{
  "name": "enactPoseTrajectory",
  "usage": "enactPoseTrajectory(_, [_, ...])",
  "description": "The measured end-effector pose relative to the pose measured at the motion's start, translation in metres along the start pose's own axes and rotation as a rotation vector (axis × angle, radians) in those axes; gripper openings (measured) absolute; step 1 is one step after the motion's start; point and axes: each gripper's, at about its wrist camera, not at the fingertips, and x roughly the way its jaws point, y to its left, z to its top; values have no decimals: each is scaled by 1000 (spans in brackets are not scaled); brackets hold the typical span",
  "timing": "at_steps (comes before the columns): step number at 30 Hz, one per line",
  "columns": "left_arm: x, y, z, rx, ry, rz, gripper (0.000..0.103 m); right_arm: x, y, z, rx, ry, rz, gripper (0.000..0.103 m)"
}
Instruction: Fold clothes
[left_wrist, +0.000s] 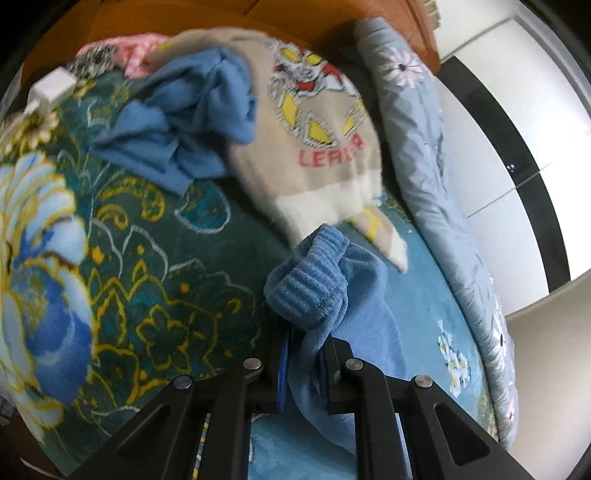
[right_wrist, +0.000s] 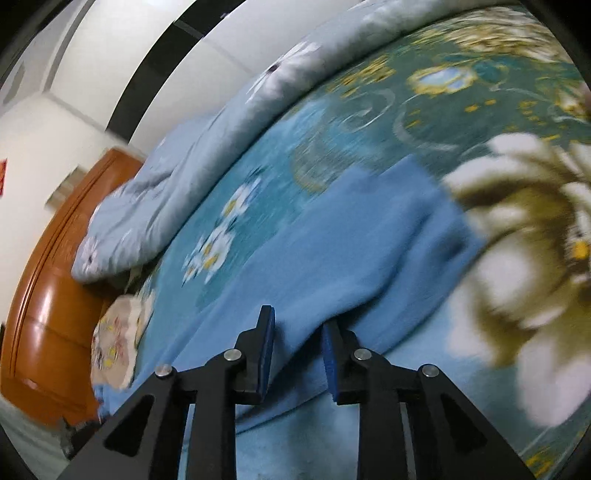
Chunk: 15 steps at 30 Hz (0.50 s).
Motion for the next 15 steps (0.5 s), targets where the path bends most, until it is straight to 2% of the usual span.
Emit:
enactPoseTrajectory(5, [1,6,0,-12,18,7,14,-1,-28,21,140,-36,28,24])
enactPoseTrajectory(7, [2,6,0,-14,21,9,14,-9,-26,24,127,-58,26,3])
enactPoseTrajectory(13, [4,5,0,-8,26,8,15,-41,-16,27,46,-144,28,3])
enactPoseTrajectory(15, [5,4,0,-4,37,10,17,-50,-18,22,21,-162,-2,3])
